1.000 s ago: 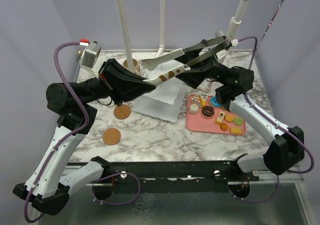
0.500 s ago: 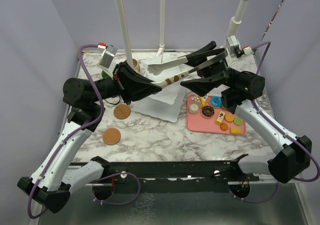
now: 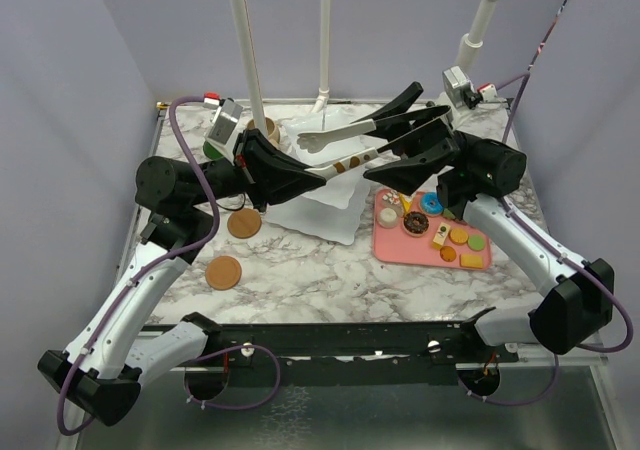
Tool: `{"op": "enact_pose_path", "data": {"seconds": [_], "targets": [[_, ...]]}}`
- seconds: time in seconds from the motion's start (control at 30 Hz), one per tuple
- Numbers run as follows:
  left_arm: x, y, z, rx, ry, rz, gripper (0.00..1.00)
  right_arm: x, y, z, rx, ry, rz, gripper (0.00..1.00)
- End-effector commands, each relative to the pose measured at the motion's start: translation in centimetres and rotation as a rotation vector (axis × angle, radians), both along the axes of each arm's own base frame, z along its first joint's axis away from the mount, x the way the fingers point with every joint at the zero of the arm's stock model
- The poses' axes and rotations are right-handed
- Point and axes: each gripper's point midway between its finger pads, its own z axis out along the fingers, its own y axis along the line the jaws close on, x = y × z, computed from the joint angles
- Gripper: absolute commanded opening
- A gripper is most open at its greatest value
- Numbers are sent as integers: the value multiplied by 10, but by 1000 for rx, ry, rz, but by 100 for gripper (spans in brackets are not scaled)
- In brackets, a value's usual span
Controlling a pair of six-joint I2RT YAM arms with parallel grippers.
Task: Serve the afternoon tea
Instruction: Pick up the clamp from the center of the board.
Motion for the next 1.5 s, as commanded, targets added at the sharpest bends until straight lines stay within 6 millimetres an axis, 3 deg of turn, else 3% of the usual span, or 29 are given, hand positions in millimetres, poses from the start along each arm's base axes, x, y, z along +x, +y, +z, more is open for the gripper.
{"op": "enact_pose_path", "data": {"seconds": [0.0, 0.43, 0.93, 1.13, 1.47], "targets": [[-6, 1, 2, -2, -74, -15, 0, -21, -4, 1, -28, -58, 68, 100], [0, -1, 4, -8, -37, -7, 0, -7, -8, 13, 42, -165, -113, 99], [1, -2, -4, 5, -46, -9, 0, -14, -4, 11, 17, -133, -8, 97], [-1, -2, -9, 22, -63, -17, 0, -26, -7, 12, -10, -151, 41, 94], [-9, 1, 4, 6, -77, -26, 0, -36, -9, 6, -26, -154, 102, 92]]}}
